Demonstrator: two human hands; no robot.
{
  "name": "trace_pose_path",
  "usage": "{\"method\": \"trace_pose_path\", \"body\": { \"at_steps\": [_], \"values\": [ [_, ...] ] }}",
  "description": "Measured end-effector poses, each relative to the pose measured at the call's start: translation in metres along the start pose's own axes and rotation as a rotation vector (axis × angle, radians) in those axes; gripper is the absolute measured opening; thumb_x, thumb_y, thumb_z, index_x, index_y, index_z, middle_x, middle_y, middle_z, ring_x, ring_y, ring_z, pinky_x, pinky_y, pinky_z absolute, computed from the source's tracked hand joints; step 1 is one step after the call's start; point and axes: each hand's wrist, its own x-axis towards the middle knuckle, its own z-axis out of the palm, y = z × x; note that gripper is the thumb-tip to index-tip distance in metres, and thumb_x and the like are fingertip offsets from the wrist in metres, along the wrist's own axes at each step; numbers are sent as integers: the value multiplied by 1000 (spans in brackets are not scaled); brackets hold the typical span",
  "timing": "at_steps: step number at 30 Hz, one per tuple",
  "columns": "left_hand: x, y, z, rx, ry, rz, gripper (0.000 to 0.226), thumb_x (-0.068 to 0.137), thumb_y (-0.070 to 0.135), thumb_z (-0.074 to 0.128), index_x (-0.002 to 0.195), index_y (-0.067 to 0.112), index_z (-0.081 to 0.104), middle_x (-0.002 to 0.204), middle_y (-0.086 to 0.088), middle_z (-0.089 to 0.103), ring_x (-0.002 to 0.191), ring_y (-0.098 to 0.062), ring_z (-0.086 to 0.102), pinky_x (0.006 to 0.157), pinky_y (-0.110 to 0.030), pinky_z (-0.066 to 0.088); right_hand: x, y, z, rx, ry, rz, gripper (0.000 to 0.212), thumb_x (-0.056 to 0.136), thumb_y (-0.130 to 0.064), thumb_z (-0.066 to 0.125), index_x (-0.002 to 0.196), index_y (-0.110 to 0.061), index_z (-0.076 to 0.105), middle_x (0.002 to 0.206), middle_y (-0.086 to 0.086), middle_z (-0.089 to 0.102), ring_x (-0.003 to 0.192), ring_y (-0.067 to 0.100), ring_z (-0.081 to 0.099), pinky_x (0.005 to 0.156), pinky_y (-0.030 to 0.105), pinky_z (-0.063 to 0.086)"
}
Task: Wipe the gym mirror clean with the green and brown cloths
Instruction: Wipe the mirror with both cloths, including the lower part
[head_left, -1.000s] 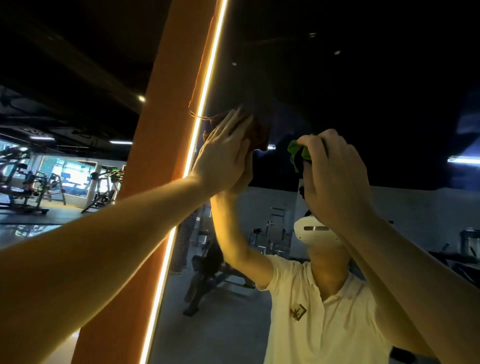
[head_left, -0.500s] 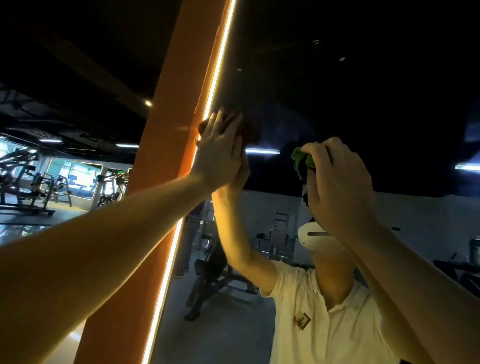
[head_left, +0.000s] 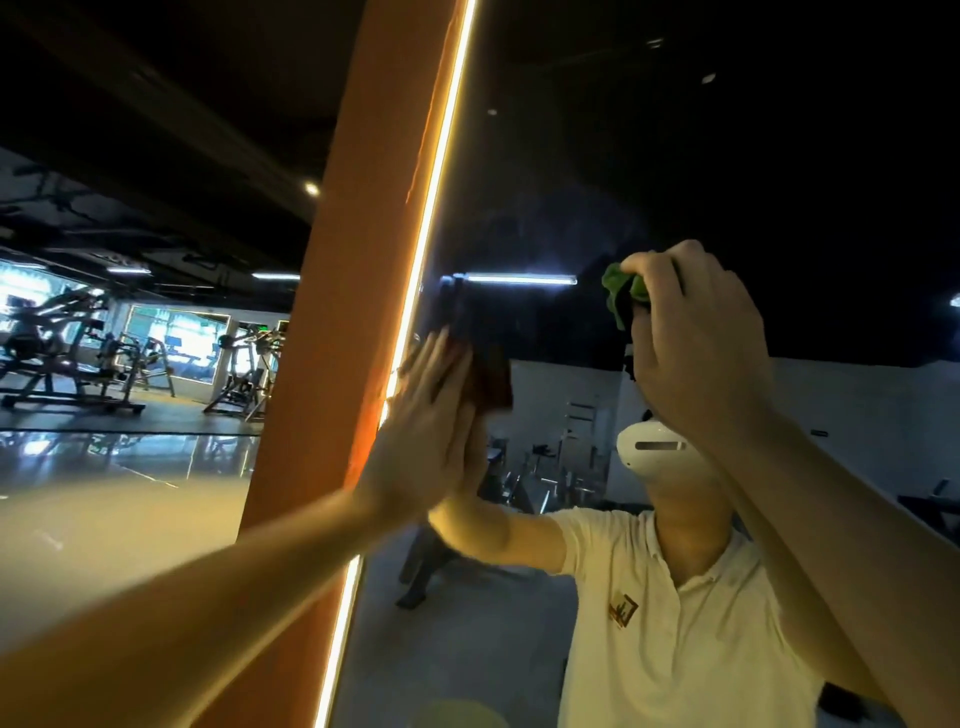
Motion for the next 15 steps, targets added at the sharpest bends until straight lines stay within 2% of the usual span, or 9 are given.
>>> {"method": "trace_pose_path", "body": {
  "at_steps": [3,6,9,13,15],
  "values": [
    [100,-16,-7,-48,80,-150,55,105,17,38,157,0,33,166,-22,26,157,-37,18,126,-55,21,-2,1,2,22,13,-5,34,93,-9,54,127,-6,50,113,23,55,88,34,56,70,47,50],
    [130,-13,-2,-64,152,-229,55,106,19,38,158,2,32,166,-21,28,156,-35,21,126,-52,21,-1,4,3,45,20,-1,35,92,-11,55,127,-7,51,113,22,56,86,33,57,68,47,51],
    [70,-4,7,-73,203,-181,55,106,21,37,157,1,36,166,-17,31,156,-30,24,126,-51,25,-1,3,2,39,15,1,35,92,-10,55,127,-7,51,113,22,55,85,33,56,68,48,51],
    [-61,7,2,-94,24,-120,56,109,24,35,161,6,26,169,-9,23,158,-23,18,125,-50,28,-1,2,1,48,22,-1,35,94,-6,58,128,-6,49,113,22,55,85,32,55,68,47,49],
    [-88,4,-2,-100,-55,-118,57,109,27,31,161,5,25,170,-11,22,159,-26,15,125,-54,26,-2,2,0,54,25,-5,35,94,-6,58,127,-6,49,111,22,55,84,32,55,67,46,49]
  ]
}}
